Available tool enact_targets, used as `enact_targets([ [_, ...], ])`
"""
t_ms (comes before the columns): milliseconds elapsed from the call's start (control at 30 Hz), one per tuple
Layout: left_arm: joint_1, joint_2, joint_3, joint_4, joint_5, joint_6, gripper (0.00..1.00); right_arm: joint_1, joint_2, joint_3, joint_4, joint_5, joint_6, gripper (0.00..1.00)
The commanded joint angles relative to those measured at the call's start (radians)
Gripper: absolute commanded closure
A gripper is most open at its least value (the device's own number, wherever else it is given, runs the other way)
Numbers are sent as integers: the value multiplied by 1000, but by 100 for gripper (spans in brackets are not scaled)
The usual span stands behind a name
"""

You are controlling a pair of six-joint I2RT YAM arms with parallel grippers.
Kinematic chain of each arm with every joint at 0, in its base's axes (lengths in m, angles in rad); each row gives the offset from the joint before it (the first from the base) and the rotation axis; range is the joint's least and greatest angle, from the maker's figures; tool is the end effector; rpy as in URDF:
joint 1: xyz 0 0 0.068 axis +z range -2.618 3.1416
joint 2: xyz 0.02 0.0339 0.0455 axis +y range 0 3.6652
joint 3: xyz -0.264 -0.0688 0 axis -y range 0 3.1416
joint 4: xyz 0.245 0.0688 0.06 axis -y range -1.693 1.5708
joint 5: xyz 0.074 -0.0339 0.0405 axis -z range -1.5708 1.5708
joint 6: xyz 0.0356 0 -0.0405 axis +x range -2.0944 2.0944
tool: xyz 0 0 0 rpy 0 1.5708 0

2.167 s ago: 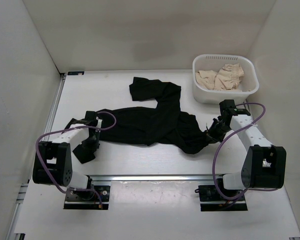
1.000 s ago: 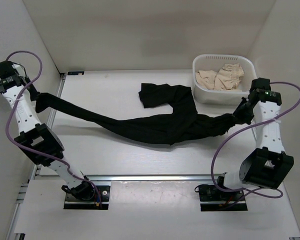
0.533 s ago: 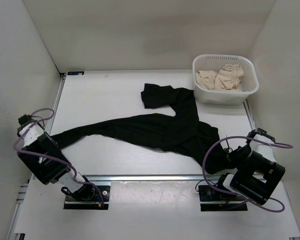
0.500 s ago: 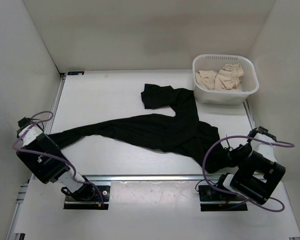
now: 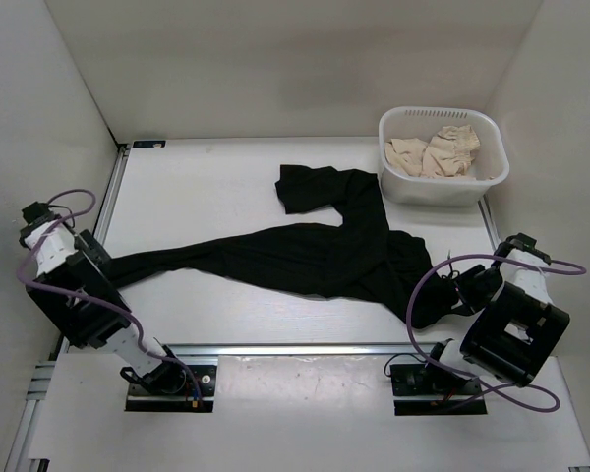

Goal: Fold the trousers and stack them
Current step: Flatten the trousers out

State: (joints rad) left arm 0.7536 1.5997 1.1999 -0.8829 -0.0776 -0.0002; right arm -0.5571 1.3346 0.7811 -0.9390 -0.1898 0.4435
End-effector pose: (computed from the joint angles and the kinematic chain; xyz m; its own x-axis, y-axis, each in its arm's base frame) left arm 0.2225 0.2126 0.2323 -0.6990 -0.6562 -0.2841 -0.6984 0.7118 0.0743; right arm 0.1790 -0.1036 0.1838 -0.5469 0.8371 0.0101 0.8208 0.5338 0.2035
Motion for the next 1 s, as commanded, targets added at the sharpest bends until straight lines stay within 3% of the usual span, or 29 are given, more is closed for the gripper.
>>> enact_targets([
  [0, -60, 58, 32, -5, 42, 0, 10, -6, 8, 24, 0, 7, -6, 50],
  [133, -95, 152, 105, 74, 19, 0, 9, -6, 17, 15, 12, 16, -6, 50],
  [300, -215, 274, 75, 127, -59, 0, 11, -6, 60, -5, 46, -39, 21, 50],
  [367, -258, 284, 9, 136, -88, 0, 21, -6, 60, -5, 46, -39, 21, 63],
  [400, -258, 284, -15, 136, -76, 0, 31, -15, 69, 13, 37, -39, 21, 72],
  [433, -270, 261, -43, 136, -62, 0, 34, -15, 69, 26, 37, -28, 11, 88],
  [467, -270, 243, -103, 136, -41, 0, 37, -44, 83, 55, 22, -28, 1, 96],
  [567, -298, 158, -221, 136, -40, 0, 44, -76, 116, 114, 9, -82, 1, 100],
  [667, -321, 66, -276, 84, 13, 0, 44, -76, 146, 165, -15, -64, 1, 100],
  [733, -321, -8, -276, 0, 64, 0, 36, -76, 155, 201, -33, -31, -8, 100],
  [767, -321, -35, -260, -23, 88, 0, 24, -76, 155, 201, -34, -17, -8, 100],
  [800, -321, -59, -222, -42, 122, 0, 20, -76, 155, 201, -34, -17, -17, 100],
  [900, -268, -110, -125, -42, 98, 0, 9, -76, 155, 201, -34, -17, -17, 100],
  [967, -222, -75, -73, -42, 72, 0, 7, -76, 155, 191, -24, -17, -26, 100],
])
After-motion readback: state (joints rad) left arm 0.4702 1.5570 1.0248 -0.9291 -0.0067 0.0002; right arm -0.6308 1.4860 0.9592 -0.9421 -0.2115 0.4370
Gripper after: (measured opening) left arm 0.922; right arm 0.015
